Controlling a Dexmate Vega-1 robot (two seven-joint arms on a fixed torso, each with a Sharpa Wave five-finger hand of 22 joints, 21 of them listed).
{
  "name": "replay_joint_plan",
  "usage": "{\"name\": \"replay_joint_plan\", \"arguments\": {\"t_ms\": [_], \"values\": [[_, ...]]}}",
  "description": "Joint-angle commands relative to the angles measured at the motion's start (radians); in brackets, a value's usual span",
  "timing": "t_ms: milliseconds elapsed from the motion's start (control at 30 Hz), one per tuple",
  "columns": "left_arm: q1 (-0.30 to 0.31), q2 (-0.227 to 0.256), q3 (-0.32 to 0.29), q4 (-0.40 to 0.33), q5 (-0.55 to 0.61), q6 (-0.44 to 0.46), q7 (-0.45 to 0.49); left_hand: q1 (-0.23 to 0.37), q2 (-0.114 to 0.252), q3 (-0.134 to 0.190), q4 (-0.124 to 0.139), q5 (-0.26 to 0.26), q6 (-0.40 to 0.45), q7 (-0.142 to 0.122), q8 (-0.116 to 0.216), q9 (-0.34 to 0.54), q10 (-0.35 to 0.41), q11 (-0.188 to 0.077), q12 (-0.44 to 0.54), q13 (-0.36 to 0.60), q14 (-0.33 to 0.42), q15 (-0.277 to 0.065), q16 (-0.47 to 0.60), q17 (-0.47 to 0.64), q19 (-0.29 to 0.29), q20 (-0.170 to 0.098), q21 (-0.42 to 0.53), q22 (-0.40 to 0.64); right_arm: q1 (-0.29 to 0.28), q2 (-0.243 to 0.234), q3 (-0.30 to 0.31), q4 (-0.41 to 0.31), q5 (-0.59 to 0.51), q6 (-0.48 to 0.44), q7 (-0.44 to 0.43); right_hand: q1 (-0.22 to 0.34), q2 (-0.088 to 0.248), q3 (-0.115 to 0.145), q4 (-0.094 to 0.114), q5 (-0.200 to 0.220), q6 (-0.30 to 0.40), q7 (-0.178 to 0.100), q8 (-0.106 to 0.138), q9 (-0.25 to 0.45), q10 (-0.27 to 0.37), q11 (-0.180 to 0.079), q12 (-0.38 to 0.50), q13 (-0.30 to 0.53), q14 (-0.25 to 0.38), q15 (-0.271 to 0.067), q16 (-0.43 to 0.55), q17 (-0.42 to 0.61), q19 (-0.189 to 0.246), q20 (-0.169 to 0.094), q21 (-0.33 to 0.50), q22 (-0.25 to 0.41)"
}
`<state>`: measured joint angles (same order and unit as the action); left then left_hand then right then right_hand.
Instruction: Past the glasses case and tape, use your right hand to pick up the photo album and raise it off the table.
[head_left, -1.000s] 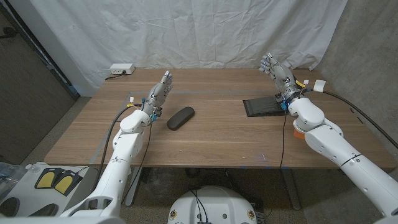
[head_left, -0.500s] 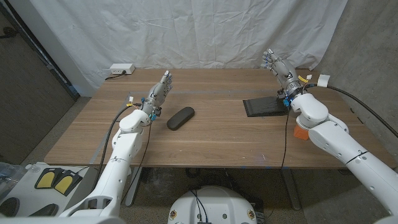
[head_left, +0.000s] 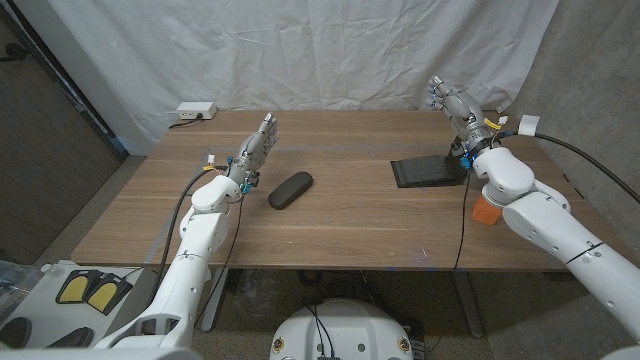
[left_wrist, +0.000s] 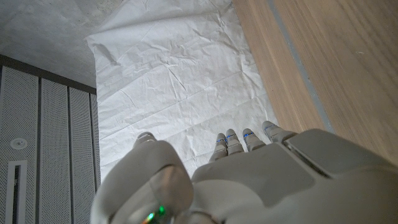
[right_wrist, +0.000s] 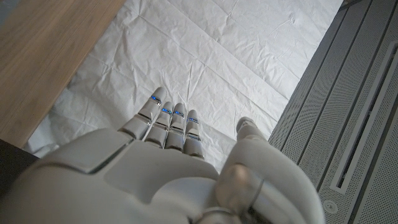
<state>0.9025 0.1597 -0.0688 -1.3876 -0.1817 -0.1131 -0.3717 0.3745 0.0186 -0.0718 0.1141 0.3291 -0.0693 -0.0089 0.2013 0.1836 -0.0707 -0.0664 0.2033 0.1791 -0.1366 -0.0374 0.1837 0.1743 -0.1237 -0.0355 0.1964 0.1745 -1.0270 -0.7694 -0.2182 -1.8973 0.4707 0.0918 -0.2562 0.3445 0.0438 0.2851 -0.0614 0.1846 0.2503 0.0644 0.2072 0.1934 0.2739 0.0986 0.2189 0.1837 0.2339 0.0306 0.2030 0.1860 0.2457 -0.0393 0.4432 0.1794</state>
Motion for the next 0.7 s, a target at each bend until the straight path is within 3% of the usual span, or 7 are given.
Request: {"name": "replay_joint_plan", "arguments": {"t_ms": [33, 167, 333, 700], "values": [[0.001, -0.001, -0.003, 0.007, -0.004, -0.005, -0.006, 0.006, 0.003, 0.0, -0.002, 0.005, 0.001, 0.0, 0.001, 0.004, 0.001, -0.002, -0.001, 0.005, 0.002, 0.001, 0.001, 0.004, -0.013, -0.072, -0.001, 0.004, -0.019, -0.027, 0.022, -0.039, -0.017, -0.035, -0.038, 0.017, 0.0, 0.002, -0.009, -0.002, 0.009, -0.002, 0.005, 0.001, 0.01, -0.004, 0.007, 0.004, 0.006, -0.003, -0.001, 0.0, 0.005, -0.001, -0.005, 0.002], [0.008, 0.001, -0.004, -0.008, 0.003, -0.001, 0.005, 0.007, 0.003, 0.0, -0.002, 0.005, 0.002, -0.003, 0.001, 0.004, 0.001, -0.002, -0.001, 0.005, 0.005, -0.003, 0.002, 0.004, -0.012, -0.072, 0.0, 0.004, -0.028, -0.038, 0.034, -0.056, -0.016, -0.052, -0.051, 0.02, 0.001, 0.003, -0.011, -0.002, 0.008, -0.002, 0.004, 0.002, 0.011, -0.003, 0.007, 0.004, 0.007, -0.003, -0.001, 0.0, 0.007, -0.002, -0.005, 0.002], [0.013, 0.0, -0.01, -0.015, -0.004, -0.008, 0.003, 0.01, 0.004, -0.002, -0.004, 0.005, 0.007, -0.002, 0.002, 0.004, 0.002, -0.004, -0.001, 0.005, 0.004, -0.011, 0.001, 0.004, -0.006, -0.093, 0.002, 0.004, -0.034, -0.046, 0.042, -0.067, -0.018, -0.058, -0.057, 0.024, 0.001, 0.004, -0.014, -0.002, 0.006, -0.002, 0.003, 0.002, 0.013, -0.002, 0.007, 0.005, 0.008, -0.002, -0.002, 0.0, 0.01, -0.002, -0.006, 0.002], [0.012, 0.004, -0.009, -0.021, -0.007, -0.005, -0.008, 0.013, 0.005, -0.003, -0.006, 0.005, 0.006, -0.002, 0.001, 0.004, 0.002, -0.005, -0.002, 0.005, 0.002, -0.01, 0.0, 0.004, -0.011, -0.093, 0.001, 0.004, -0.056, -0.076, 0.067, -0.112, -0.024, -0.107, -0.089, 0.028, 0.002, 0.005, -0.018, -0.003, 0.006, -0.002, 0.002, 0.002, 0.013, -0.002, 0.006, 0.005, 0.011, 0.0, -0.001, 0.001, 0.013, -0.002, -0.009, 0.003]]}}
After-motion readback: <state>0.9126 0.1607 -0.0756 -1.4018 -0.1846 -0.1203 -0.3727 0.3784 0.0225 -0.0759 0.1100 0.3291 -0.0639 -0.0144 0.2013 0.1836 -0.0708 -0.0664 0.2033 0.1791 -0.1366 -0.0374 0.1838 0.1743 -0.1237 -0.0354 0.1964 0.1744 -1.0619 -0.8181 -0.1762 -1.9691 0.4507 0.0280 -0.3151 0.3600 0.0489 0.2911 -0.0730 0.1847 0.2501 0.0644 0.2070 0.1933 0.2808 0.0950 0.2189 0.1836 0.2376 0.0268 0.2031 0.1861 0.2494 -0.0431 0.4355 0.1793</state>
